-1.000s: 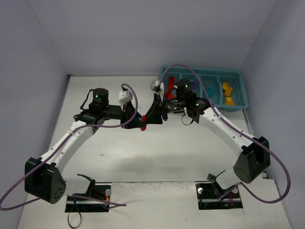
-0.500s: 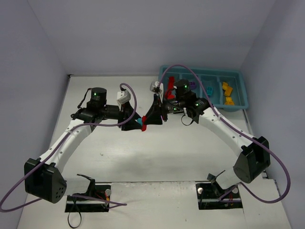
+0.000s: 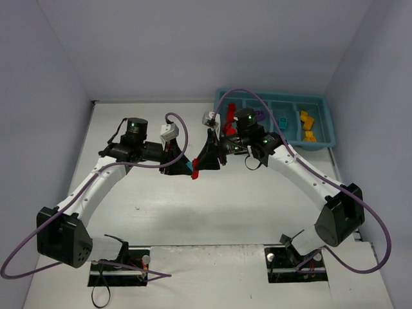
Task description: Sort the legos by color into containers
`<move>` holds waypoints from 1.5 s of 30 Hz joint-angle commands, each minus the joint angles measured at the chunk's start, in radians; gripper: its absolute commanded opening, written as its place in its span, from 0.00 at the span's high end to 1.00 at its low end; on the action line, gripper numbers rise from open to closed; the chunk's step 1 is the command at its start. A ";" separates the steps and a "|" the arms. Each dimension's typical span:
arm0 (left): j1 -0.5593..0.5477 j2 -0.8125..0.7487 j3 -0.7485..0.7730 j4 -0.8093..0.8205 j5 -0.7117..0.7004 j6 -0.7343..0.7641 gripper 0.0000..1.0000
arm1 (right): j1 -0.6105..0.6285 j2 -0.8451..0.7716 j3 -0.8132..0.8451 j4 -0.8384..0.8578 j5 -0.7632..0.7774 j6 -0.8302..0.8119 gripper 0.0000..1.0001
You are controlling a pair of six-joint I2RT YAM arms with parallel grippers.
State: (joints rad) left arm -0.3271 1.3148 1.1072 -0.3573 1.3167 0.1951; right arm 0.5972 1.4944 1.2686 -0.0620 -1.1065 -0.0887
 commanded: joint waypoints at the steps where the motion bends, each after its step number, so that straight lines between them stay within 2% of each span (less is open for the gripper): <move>1: 0.002 -0.002 0.060 0.011 0.055 0.033 1.00 | -0.010 -0.009 -0.009 0.025 -0.027 -0.020 1.00; 10: 0.025 0.011 0.057 -0.006 0.061 0.043 1.00 | -0.097 -0.069 -0.075 -0.045 0.011 -0.054 1.00; 15: 0.042 0.017 0.043 0.006 0.058 0.033 1.00 | -0.161 -0.083 -0.072 -0.096 0.085 -0.068 1.00; 18: 0.043 0.017 0.037 0.053 0.043 -0.016 1.00 | -0.180 -0.039 -0.005 -0.078 0.270 -0.031 1.00; 19: 0.045 0.015 0.037 0.066 0.030 -0.041 1.00 | -0.183 -0.020 0.023 -0.068 0.401 -0.022 1.00; 21: 0.043 0.008 0.026 0.109 0.004 -0.077 1.00 | -0.203 0.054 0.109 -0.035 0.500 0.006 1.00; 22: 0.043 -0.003 0.016 0.128 -0.031 -0.103 1.00 | -0.212 0.113 0.170 -0.010 0.639 0.026 1.00; 23: 0.043 -0.009 0.005 0.144 -0.049 -0.120 1.00 | -0.221 0.113 0.199 -0.001 0.681 0.032 1.00; 26: 0.043 -0.041 -0.038 0.228 -0.129 -0.219 1.00 | -0.255 0.286 0.303 0.013 0.874 0.057 1.00; 30: 0.042 -0.097 -0.119 0.307 -0.209 -0.293 1.00 | -0.284 0.479 0.542 0.008 0.982 0.086 1.00; 31: 0.040 -0.123 -0.130 0.317 -0.226 -0.304 1.00 | -0.290 0.513 0.578 0.001 0.993 0.096 0.98; 32: 0.040 -0.135 -0.138 0.317 -0.265 -0.306 1.00 | -0.295 0.577 0.612 -0.002 1.010 0.118 0.85; 34: 0.040 -0.157 -0.155 0.314 -0.293 -0.298 1.00 | -0.298 0.631 0.695 -0.009 1.021 0.132 0.73; 35: 0.040 -0.172 -0.158 0.299 -0.303 -0.290 1.00 | -0.298 0.671 0.715 -0.010 1.024 0.133 0.63; 37: 0.040 -0.180 -0.153 0.281 -0.318 -0.273 1.00 | -0.300 0.696 0.765 -0.015 1.025 0.141 0.56; 38: 0.040 -0.186 -0.150 0.259 -0.321 -0.266 1.00 | -0.300 0.707 0.776 -0.015 1.022 0.142 0.48; 44: 0.040 -0.212 -0.142 0.239 -0.366 -0.197 1.00 | -0.298 0.617 0.747 -0.022 0.939 0.187 0.41; 45: 0.040 -0.212 -0.139 0.235 -0.373 -0.139 1.00 | -0.300 0.592 0.729 -0.027 0.866 0.202 0.41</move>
State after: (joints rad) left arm -0.2905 1.1313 0.9306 -0.1524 0.9707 -0.0341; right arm 0.2905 2.2440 1.9736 -0.1333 -0.1463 0.0612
